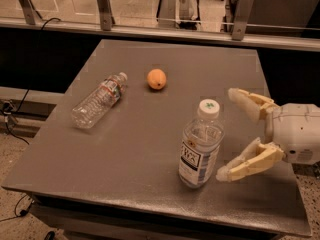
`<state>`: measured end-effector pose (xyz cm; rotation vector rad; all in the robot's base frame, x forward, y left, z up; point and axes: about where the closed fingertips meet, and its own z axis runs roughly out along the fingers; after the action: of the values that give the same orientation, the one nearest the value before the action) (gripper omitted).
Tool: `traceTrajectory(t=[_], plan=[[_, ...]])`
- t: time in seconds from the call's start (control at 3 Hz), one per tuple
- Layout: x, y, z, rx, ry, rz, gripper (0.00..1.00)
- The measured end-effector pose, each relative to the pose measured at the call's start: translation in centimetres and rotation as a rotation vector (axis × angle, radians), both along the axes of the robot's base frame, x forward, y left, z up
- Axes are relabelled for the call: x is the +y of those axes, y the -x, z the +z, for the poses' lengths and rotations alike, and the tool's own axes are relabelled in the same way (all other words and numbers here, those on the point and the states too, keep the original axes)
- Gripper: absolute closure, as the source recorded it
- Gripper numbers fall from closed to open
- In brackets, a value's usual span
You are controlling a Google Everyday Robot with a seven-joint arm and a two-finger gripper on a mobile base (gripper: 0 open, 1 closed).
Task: Knock blue plastic bottle over
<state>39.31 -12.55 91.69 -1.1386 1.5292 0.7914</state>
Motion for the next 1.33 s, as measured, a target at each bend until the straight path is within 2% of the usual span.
traceTrajectory(t=[0.33, 0.67, 1.0, 1.33], plan=[[1.9, -0.1, -0.4, -0.032, -0.073, 0.029, 0.0], [3.5, 0.1, -0.9, -0.041, -0.096, 0.091, 0.0], [5.2, 0.3, -1.8, -0.025, -0.098, 0.181, 0.02], [6.2, 0.4, -2.1, -0.019, -0.099, 0.232, 0.25]])
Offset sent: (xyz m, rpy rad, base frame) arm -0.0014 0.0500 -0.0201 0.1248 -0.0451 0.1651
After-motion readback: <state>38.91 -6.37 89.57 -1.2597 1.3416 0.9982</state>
